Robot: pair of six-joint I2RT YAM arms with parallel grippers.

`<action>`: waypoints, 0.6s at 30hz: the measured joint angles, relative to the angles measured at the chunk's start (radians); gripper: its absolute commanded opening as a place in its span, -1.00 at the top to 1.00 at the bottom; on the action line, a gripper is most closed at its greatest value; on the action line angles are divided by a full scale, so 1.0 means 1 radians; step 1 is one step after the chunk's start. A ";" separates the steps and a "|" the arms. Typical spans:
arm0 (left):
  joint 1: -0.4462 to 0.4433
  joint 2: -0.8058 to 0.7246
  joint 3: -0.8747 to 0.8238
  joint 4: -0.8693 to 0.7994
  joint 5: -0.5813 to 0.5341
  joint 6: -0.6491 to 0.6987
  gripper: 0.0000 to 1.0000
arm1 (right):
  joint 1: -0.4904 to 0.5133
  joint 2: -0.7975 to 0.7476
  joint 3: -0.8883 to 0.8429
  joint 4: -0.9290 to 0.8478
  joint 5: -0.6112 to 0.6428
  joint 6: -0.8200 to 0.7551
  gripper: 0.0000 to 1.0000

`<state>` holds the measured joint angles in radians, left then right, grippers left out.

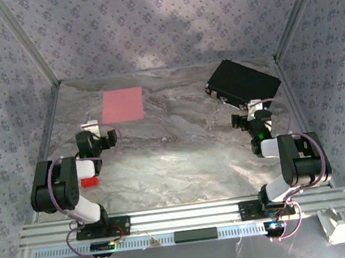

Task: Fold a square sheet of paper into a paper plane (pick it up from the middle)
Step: Move the square sheet of paper to the center of the table.

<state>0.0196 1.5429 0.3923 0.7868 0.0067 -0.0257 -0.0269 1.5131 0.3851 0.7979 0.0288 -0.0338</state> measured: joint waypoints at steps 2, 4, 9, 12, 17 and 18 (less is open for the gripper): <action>0.000 0.000 0.000 0.000 0.000 0.000 -0.99 | 0.000 0.000 0.000 -0.001 0.000 0.000 -0.98; 0.000 0.000 0.000 0.000 0.000 0.000 -0.99 | 0.000 0.000 0.000 -0.001 0.000 0.000 -0.98; 0.000 0.000 0.000 0.000 0.000 0.000 -0.99 | 0.000 0.000 0.000 -0.001 0.000 0.000 -0.98; 0.000 0.000 0.000 0.000 0.000 0.000 -0.99 | 0.000 0.000 0.000 -0.001 0.000 0.000 -0.98; 0.000 0.000 0.000 0.000 0.000 0.000 -0.99 | -0.016 0.000 0.000 -0.002 -0.023 0.000 -0.98; 0.001 0.000 0.000 0.000 0.001 -0.001 -0.99 | -0.019 0.000 0.000 -0.002 -0.026 0.000 -0.98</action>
<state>0.0204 1.5429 0.3923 0.7868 0.0074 -0.0265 -0.0460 1.5131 0.3851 0.7959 0.0029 -0.0334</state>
